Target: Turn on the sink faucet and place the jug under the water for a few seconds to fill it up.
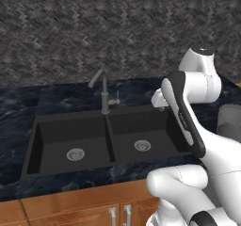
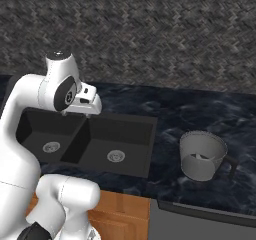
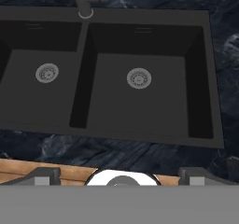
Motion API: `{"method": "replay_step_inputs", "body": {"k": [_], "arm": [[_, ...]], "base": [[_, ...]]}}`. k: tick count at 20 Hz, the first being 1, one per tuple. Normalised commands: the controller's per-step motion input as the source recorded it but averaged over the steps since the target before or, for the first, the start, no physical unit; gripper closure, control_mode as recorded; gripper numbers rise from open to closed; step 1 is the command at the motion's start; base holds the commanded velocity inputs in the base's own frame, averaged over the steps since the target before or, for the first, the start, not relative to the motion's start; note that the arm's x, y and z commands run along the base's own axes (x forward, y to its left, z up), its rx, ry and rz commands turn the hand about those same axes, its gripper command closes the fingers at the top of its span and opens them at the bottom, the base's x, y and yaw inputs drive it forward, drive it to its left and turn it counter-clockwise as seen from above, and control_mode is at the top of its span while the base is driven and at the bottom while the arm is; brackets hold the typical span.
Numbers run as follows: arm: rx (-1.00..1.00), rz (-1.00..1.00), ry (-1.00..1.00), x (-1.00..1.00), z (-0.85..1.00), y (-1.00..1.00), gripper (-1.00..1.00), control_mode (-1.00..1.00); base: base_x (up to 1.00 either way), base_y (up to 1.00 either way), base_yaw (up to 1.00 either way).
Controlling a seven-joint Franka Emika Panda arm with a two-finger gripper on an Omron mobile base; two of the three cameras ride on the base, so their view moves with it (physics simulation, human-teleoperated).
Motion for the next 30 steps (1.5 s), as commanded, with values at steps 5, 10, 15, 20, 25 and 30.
{"method": "replay_step_inputs", "body": {"k": [5,10,15,20,25,30], "arm": [[0.0,0.0,0.0,0.12,-0.03,0.0,-1.0,-1.0],[0.08,0.0,0.0,0.5,-0.24,0.0,-1.0,-1.0],[0.04,0.0,0.0,0.67,-0.2,0.04,-1.0,-1.0],[0.0,0.0,0.0,0.74,-0.14,0.3,-1.0,-1.0],[0.01,0.0,0.0,0.62,-0.02,0.11,-1.0,-1.0],[0.12,0.0,0.0,0.28,-0.07,0.0,-1.0,-1.0]], "base": [[0.0,0.0,0.0],[0.0,0.0,0.0],[0.0,0.0,0.0],[0.0,0.0,0.0],[0.0,0.0,0.0],[0.0,0.0,0.0]]}}
